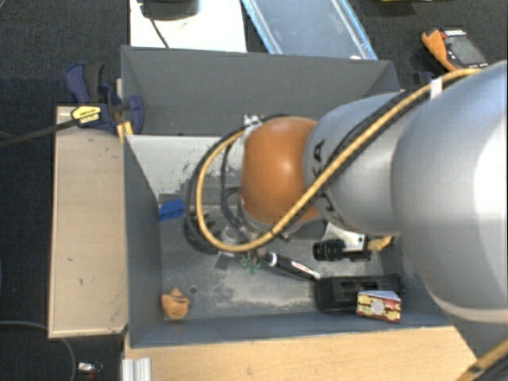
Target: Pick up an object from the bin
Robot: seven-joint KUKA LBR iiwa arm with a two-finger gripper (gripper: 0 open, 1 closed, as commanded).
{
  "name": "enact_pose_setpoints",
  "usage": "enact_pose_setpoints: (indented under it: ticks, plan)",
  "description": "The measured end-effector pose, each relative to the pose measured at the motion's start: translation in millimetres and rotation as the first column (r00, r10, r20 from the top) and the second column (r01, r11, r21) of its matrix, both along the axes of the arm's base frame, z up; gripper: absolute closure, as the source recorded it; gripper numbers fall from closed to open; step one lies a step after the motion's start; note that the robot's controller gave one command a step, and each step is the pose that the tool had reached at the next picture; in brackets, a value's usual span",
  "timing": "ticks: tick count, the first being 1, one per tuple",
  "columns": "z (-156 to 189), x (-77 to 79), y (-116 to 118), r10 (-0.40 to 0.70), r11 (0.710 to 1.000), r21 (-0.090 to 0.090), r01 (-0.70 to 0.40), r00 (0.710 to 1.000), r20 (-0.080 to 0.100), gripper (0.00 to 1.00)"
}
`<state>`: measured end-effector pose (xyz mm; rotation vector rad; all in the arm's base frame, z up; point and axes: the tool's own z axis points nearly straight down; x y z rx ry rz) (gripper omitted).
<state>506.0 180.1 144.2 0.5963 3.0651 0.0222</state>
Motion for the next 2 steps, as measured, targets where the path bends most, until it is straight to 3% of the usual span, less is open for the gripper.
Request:
enact_pose_setpoints:
  ticks: [2]
  plan:
    - [32, 0.2, 0, 0.003, 1.000, 0.001, -0.003, 1.000, 0.001, 1.00]
